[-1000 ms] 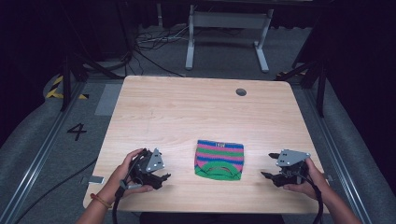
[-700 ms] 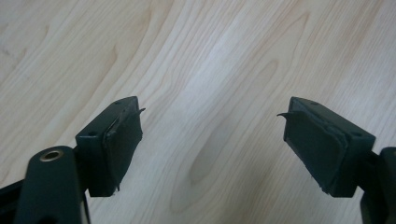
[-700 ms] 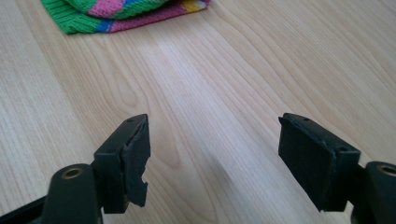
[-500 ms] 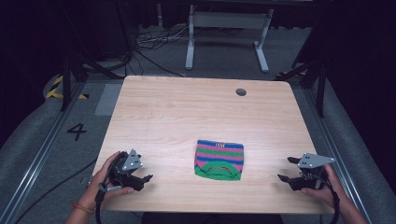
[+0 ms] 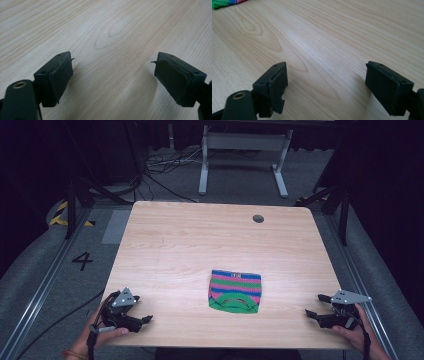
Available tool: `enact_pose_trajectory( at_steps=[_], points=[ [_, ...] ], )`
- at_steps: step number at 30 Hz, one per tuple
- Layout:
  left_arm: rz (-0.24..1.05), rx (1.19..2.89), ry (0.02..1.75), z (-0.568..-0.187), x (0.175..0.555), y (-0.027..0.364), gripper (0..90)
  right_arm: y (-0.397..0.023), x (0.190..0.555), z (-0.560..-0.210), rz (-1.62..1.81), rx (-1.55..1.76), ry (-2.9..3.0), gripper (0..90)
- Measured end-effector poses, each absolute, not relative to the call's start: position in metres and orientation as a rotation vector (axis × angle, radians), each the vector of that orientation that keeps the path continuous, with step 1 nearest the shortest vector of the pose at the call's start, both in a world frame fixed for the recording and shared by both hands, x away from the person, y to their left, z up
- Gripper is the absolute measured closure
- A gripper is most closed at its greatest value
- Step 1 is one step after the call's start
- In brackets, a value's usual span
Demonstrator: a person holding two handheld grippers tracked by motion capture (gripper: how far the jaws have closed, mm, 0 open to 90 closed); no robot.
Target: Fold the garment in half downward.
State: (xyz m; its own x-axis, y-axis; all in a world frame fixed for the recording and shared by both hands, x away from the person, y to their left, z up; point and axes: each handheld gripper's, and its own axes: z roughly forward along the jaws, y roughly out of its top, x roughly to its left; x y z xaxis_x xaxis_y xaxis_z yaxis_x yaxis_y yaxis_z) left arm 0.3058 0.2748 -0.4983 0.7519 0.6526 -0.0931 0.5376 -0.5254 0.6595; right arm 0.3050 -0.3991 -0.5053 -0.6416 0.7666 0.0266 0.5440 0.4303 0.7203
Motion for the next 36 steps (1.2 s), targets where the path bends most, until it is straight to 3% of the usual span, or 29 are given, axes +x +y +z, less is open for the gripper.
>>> enact_pose_trajectory(
  at_steps=[5,36],
  points=[
    [0.293,2.256,0.894,-0.501,0.2984,0.2727,14.6,-0.4011,0.3035,-0.5057,1.026,1.143,2.378,16.0],
    [0.312,2.247,0.948,-0.501,0.2967,0.2695,12.1,-0.4013,0.3033,-0.5058,1.023,1.151,2.373,15.9]
  ],
)
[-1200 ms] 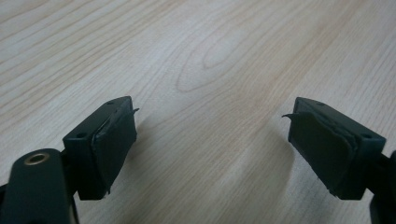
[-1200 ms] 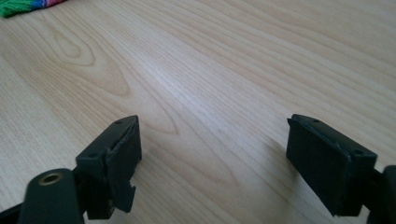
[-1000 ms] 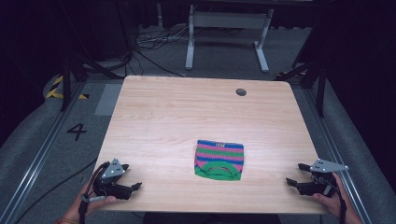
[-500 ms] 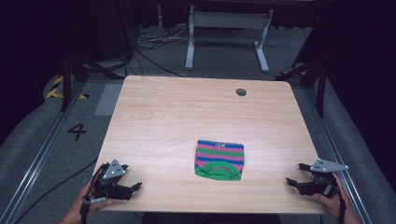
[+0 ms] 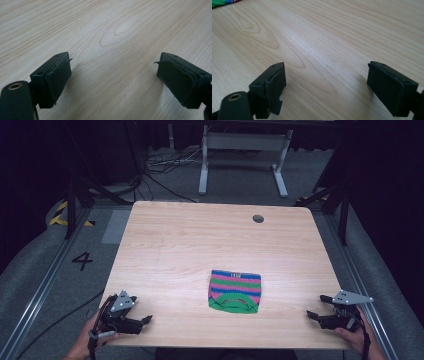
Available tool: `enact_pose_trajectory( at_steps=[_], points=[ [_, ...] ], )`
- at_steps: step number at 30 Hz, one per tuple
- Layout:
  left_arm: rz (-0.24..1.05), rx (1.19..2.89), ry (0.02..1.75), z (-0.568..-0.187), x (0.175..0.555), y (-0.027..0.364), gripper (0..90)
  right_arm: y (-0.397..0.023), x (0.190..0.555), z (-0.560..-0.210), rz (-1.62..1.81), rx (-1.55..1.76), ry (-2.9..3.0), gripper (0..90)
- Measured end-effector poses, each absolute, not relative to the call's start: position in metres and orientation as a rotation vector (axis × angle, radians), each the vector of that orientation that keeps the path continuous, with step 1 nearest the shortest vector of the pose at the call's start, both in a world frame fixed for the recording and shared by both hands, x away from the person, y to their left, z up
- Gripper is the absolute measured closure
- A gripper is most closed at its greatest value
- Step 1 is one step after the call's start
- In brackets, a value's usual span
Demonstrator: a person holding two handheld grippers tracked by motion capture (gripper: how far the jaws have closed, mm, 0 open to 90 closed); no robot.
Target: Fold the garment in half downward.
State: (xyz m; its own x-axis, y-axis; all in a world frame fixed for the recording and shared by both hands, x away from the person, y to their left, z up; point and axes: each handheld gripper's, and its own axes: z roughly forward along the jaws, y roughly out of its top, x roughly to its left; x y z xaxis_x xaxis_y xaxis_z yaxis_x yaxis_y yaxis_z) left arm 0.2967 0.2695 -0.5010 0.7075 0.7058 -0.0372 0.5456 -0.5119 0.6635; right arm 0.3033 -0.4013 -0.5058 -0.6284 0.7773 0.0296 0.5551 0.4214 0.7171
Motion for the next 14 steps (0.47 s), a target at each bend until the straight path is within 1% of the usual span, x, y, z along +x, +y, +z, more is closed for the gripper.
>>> enact_pose_trajectory(
  at_steps=[14],
  points=[
    [0.313,2.255,0.951,-0.5016,0.3,0.2673,8.1,-0.4018,0.3033,-0.5058,1.026,1.153,2.373,16.1]
  ],
)
